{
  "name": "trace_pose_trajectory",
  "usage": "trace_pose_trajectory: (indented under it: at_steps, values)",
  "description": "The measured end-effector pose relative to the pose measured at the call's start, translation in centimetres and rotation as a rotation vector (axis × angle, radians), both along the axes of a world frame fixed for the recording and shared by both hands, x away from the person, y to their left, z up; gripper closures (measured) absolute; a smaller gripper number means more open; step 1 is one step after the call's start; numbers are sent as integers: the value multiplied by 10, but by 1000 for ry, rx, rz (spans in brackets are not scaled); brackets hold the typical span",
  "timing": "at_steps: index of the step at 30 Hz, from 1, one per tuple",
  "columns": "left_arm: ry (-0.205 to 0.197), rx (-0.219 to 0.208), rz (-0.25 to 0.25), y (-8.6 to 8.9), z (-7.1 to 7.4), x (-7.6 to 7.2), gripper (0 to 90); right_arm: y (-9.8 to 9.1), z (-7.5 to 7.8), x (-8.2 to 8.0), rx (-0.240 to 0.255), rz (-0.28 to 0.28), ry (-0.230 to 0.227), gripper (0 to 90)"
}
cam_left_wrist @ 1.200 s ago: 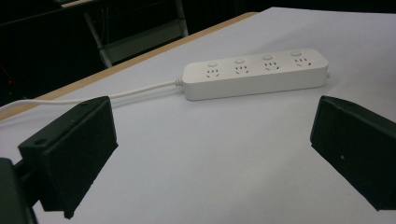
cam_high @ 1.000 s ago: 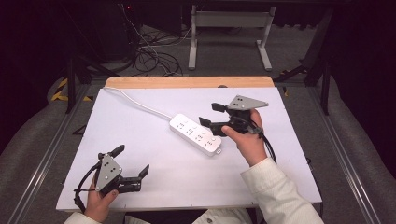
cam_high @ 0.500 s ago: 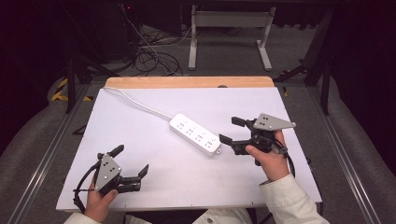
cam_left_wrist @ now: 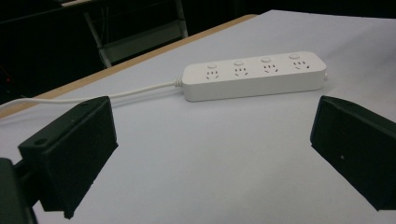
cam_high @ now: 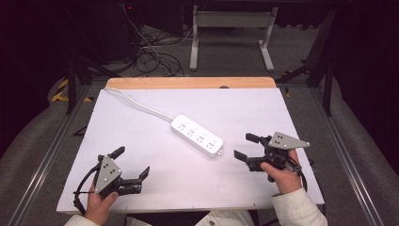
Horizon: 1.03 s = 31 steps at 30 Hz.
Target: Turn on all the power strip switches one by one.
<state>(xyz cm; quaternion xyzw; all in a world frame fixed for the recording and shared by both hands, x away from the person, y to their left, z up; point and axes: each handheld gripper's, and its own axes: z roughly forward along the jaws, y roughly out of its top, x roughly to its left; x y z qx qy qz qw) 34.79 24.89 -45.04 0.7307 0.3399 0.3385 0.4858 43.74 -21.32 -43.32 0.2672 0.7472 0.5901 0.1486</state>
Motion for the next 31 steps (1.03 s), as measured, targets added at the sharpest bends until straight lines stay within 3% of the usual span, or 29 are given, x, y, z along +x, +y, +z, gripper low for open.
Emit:
trace_pose_trajectory:
  at_steps: [13, 16, 19, 21, 26, 31]
  values:
    - [3, -5, -11, 1, 0, -1, 9, -9, -38, -9, -99, -23, 55, 179]
    - [19, -18, -30, 3, 0, -2, 9, -11, -44, -10, -96, -48, 72, 181]
    - [26, -19, -38, 5, -1, -3, 9, -13, -50, -11, -95, -109, 121, 215]
    - [25, -22, -34, 5, -2, -4, 11, -13, -52, -10, -111, -107, 133, 215]
    - [12, 4, -5, 5, -5, -1, 12, -10, -52, -10, -175, -104, 123, 194]
    - [5, 2, 0, 6, -6, 0, 12, -11, -52, -9, -182, -106, 113, 164]
